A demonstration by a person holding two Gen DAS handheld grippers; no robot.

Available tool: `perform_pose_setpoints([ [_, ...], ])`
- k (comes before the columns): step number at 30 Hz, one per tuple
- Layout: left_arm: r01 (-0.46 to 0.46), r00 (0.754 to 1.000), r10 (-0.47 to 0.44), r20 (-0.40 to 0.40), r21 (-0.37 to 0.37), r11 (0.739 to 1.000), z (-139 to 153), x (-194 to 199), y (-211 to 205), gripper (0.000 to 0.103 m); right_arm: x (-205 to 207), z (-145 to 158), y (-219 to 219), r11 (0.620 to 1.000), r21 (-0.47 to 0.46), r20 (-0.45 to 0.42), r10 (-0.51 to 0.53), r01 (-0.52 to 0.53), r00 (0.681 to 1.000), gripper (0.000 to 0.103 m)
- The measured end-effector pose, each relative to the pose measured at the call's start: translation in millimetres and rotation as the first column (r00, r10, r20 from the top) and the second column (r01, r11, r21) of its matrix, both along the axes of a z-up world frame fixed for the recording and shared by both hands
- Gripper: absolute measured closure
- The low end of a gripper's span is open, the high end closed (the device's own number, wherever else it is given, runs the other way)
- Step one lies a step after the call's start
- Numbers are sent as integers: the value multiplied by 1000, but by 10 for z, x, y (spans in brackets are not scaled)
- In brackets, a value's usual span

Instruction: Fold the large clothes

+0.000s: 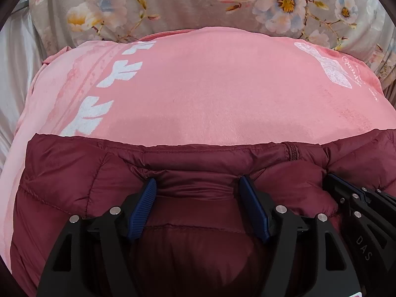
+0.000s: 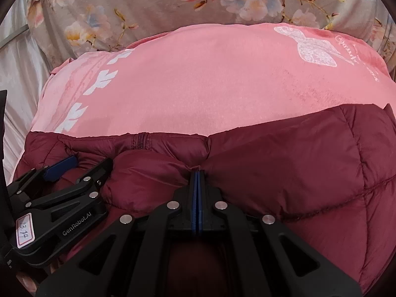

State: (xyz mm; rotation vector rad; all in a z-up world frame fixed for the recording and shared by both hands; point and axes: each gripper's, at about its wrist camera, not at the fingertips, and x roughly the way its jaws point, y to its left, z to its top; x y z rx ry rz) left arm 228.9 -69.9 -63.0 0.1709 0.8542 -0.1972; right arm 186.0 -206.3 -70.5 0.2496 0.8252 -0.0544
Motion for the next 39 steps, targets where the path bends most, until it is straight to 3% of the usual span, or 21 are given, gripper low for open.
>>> perform_pose_setpoints([
  [5,-3,1000,3,3,1,1000,5,7,-1,35,2,10,-53,999,38,10,-1,0,1000,103],
  [7,2,1000,-2,-8,-45,999,55,8,84,34,-70,85,-141,998,56,33,-22,20,999,103],
  [11,-39,999,38,-7,-123,992,338,-37,492,35,-393,516,-502,988,-47,137,-138,145,981,101],
  [15,-130,990,137,43,-127,983,587,-5,991,35,-494,496,-1063,960,-71,84,-266,272,960,101],
  [20,-204,979,202,-34,-76,976,284,228,1263,33,-519,177,-1345,953,32,9,-300,300,954,102],
  [28,-209,978,209,-3,10,978,51,225,1125,23,-472,48,-1265,951,-4,-3,-310,310,951,103],
  [39,-223,975,223,-12,28,975,0,283,1092,18,-389,23,-1234,945,-37,-8,-326,325,945,103],
])
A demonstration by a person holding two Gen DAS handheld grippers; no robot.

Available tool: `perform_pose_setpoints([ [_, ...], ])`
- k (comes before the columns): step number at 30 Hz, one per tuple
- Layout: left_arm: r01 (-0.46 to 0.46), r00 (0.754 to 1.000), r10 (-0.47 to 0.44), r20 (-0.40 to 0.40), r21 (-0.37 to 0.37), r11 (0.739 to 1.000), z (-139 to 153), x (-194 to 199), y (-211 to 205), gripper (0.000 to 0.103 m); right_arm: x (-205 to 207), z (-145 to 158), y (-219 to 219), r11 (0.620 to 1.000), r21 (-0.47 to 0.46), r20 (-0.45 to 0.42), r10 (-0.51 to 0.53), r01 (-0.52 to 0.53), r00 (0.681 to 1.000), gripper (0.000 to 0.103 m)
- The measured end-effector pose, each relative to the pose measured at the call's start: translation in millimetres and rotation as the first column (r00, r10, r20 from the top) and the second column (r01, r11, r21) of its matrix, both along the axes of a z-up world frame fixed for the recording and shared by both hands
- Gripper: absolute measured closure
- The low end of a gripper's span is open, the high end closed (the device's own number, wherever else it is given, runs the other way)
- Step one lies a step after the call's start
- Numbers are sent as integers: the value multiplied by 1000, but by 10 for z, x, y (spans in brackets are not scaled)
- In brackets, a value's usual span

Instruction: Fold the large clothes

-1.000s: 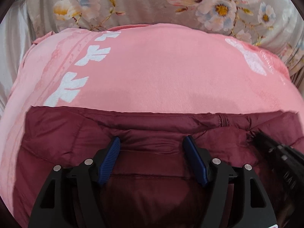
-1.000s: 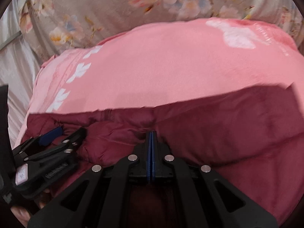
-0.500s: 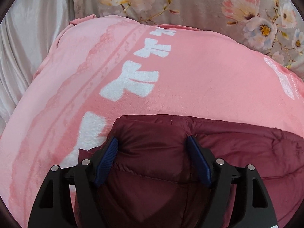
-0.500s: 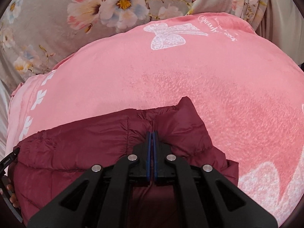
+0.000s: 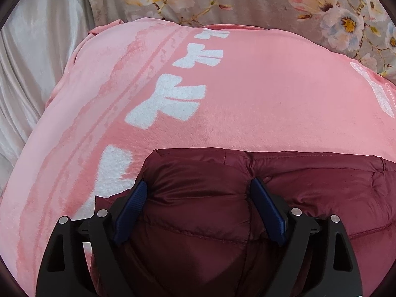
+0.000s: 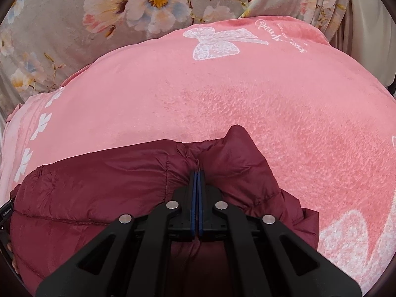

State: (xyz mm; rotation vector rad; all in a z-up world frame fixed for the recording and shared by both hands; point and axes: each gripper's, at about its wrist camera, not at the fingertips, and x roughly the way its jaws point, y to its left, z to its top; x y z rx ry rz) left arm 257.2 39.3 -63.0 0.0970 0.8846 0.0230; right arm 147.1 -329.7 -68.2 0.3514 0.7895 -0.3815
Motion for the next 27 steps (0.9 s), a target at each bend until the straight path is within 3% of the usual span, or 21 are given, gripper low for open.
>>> perform_pose_setpoints([
  [8,-2,1000,2,1,3,1000,-2,6,-2,18,-8,9,-17,1000,7,6,-6,6,1000,103],
  [11,-9,1000,9,0,1,1000,21,-6,13,17,-96,144,113,997,-71,16,-35,36,999,99],
  [14,-32,999,32,8,-6,999,143,-175,65,18,-331,442,506,997,-23,121,76,-74,990,99],
  [17,-43,999,45,16,-71,997,331,-507,132,18,-422,602,1084,974,-33,131,224,-222,966,99],
  [20,14,1000,-11,21,-158,987,484,-865,98,18,-482,588,1542,945,-15,123,327,-327,937,99],
  [27,98,995,-98,9,-77,992,288,-1307,-221,18,-510,192,1831,932,7,47,361,-361,932,100],
])
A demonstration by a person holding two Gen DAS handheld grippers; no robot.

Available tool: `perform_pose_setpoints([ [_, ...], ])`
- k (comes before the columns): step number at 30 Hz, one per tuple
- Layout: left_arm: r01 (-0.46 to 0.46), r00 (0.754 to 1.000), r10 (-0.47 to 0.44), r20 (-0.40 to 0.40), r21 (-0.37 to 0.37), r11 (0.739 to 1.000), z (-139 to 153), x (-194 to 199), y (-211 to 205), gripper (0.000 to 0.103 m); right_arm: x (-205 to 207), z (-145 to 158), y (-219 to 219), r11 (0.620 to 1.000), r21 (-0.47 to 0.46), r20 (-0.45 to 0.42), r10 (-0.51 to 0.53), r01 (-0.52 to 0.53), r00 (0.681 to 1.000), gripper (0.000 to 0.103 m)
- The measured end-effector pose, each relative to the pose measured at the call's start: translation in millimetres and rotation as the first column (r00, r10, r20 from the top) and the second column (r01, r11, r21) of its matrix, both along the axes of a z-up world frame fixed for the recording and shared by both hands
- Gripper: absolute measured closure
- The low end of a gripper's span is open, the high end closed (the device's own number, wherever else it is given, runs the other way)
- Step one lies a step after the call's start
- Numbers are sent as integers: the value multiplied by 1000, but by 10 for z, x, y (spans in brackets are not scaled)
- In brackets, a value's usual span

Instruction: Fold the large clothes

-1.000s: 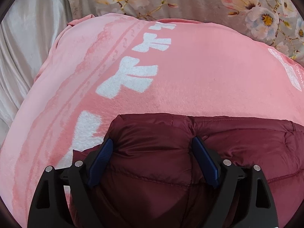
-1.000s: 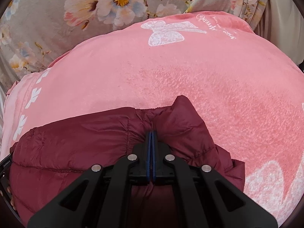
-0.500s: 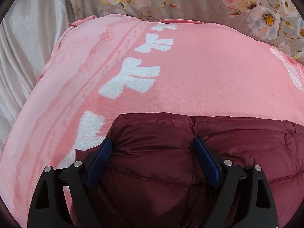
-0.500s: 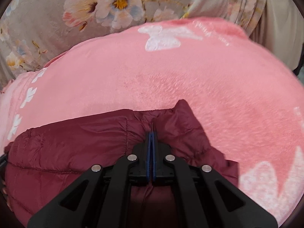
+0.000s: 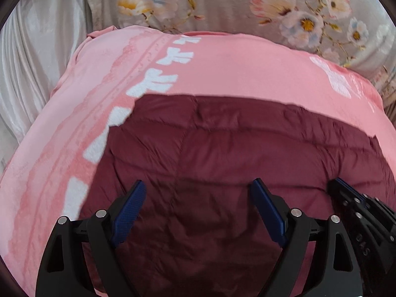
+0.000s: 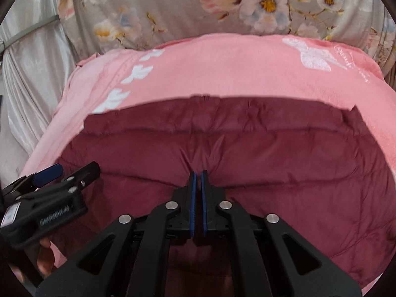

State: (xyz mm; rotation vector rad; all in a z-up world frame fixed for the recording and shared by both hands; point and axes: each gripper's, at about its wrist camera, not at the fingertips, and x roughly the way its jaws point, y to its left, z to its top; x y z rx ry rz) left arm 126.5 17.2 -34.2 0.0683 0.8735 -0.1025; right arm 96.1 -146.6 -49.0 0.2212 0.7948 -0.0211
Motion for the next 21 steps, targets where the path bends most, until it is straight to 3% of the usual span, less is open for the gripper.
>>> perform_pose_setpoints([
  [4,-17,1000,17,-6,1,1000,-143,-46,-38,18,-55,-144,25,1000,-15,5,-4,4,1000,101],
  [15,-17,1000,16,13,77,997,-310,-59,-146,14,-30,-179,35,999,-39,1,-8,8,1000,101],
  [18,-21,1000,21,-4,55,998,-271,-84,-87,14,-101,-136,27,1000,-21,10,-14,14,1000,101],
  [21,-49,999,49,-11,-22,999,-100,-312,221,15,-301,-40,88,1000,3,25,-4,4,1000,100],
])
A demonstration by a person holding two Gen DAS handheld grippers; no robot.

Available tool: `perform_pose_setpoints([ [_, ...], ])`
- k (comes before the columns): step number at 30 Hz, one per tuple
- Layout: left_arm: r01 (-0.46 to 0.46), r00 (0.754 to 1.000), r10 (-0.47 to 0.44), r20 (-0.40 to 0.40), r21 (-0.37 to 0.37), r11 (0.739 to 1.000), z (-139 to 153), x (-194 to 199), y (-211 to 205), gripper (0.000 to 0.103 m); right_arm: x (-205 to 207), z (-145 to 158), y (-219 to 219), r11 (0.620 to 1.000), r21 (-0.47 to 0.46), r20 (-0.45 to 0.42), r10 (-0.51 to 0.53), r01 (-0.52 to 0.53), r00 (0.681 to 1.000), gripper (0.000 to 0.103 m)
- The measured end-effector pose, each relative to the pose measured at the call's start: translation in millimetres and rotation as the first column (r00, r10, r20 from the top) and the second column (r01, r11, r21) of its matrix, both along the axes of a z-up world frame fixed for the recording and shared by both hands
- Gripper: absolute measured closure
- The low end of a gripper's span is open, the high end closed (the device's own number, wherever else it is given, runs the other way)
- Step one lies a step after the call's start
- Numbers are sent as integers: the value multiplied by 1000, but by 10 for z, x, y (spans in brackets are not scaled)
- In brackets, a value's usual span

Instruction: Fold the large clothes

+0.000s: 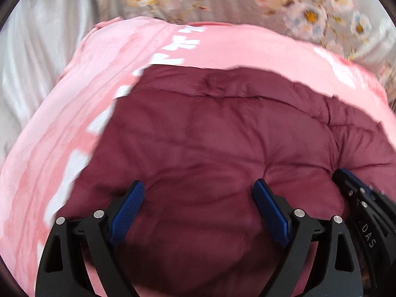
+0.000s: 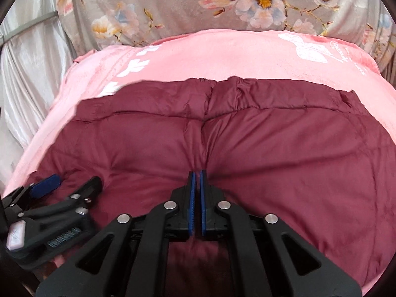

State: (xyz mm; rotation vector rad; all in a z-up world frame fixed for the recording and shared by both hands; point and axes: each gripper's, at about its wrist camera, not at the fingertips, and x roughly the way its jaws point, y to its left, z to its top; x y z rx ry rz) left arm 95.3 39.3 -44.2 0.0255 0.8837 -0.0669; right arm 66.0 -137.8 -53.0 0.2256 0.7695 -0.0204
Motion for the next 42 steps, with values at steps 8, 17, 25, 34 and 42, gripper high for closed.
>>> perform_pose_setpoints([
  [8,-177,983,167,-70,-178,968,55,-405,1052,15,-463,-30,132,998,23,-13,50,-50,999,100],
  [17,-175,980,116,-162,-423,889,-116,-153,1112,36,-461,-97,125,998,32,-14,50,-50,999,100],
  [25,5,1000,-4,2,-336,942,566,-354,626,95,-717,-11,-37,994,102,-15,31,-29,999,100],
  [34,316,941,-275,198,-220,923,1443,-707,-548,96,-939,66,-354,984,179,-12,14,-11,1000,99],
  [42,498,867,-481,133,-161,852,1120,-830,-1865,95,-1447,238,-1168,975,110,7,-196,194,981,97],
])
